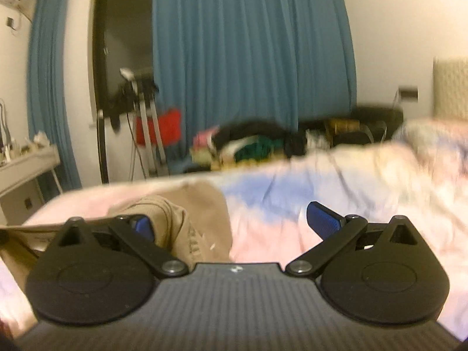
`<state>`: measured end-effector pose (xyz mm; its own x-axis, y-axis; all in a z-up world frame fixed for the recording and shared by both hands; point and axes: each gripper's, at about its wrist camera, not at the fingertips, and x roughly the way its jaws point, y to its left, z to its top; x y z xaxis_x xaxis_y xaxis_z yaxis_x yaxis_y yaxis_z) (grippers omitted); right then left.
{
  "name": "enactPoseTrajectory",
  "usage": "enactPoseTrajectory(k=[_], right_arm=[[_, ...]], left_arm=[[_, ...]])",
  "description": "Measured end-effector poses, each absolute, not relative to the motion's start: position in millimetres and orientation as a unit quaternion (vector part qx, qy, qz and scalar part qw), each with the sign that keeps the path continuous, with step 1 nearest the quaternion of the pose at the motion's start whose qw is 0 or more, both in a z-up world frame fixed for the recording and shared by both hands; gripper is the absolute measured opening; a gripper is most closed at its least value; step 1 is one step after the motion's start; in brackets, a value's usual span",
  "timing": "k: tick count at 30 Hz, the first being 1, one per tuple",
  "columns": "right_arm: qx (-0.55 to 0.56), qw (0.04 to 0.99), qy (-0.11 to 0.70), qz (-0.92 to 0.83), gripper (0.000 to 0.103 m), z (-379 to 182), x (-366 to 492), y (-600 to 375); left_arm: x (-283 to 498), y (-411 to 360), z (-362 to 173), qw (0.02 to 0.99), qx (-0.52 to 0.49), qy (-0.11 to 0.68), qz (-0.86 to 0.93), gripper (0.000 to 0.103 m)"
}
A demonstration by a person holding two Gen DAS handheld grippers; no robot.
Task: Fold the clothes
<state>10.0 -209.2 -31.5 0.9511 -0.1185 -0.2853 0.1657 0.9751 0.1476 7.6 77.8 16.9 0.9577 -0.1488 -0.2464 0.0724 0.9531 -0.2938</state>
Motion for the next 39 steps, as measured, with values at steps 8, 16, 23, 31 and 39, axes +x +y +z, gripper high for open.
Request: enactPoseTrajectory(k=[8, 16, 23, 31, 39], right_arm=[[0.077, 0.988, 0.121, -0.057, 0.103, -32, 6, -197], [0.069, 0.989, 0.116, -0.056, 0.103, -31, 3, -194], [0.052, 0.99, 0.112, -0.061, 0.103, -35, -4, -184], [0.033, 0.988, 0.108, -0.108, 0.103, -42, -4, -183], [0.041, 0.98, 0.121, -0.15, 0.103, -50, 1, -194]], left_arm=[[21, 81, -7, 0.964, -0.137, 0.221, -0.052, 0.042], [47, 76, -11, 0.967, -0.142, 0.206, -0.044, 0.065], [78, 68, -16, 0.964, -0.157, 0.211, -0.045, 0.077], [114, 73, -60, 0.932, -0.154, 0.328, 0.008, 0.072], [80, 81, -47, 0.935, -0.159, 0.316, -0.004, 0.08]])
